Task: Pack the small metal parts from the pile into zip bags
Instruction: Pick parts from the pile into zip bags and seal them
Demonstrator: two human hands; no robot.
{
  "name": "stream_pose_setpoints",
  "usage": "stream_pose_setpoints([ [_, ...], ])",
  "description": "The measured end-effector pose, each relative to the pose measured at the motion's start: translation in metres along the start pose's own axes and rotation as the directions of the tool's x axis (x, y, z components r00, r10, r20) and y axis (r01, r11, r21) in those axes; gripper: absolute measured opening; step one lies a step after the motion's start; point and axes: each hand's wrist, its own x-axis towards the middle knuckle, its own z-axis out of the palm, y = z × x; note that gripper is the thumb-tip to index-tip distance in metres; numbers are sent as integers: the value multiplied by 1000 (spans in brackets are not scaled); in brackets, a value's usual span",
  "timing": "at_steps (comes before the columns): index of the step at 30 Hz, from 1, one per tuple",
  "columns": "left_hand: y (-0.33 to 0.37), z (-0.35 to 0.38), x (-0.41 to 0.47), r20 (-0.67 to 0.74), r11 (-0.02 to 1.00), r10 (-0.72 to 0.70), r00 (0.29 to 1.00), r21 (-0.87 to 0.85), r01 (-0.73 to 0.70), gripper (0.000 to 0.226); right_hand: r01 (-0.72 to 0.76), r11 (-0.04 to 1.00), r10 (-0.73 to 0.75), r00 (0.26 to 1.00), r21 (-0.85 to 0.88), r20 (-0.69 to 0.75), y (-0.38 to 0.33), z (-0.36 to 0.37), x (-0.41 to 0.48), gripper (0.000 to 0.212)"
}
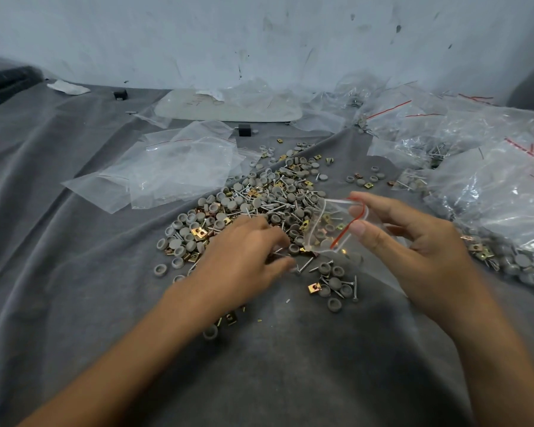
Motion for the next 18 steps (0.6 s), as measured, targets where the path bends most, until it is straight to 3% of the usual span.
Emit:
stream_pose_setpoints([
  [3, 0, 4, -1, 44, 987, -14, 999, 158, 7, 52, 1, 1000, -1, 1000, 6, 5, 0, -1, -1, 38],
  [9, -1, -6, 0, 85, 958, 27, 996, 282, -50, 31, -2, 1000, 2, 1000, 8, 9, -1, -1, -1, 38],
  [18, 9, -1, 0, 115, 918, -14, 993, 396, -33, 29, -6, 1000, 6, 999, 8, 33, -4, -1, -1, 37],
])
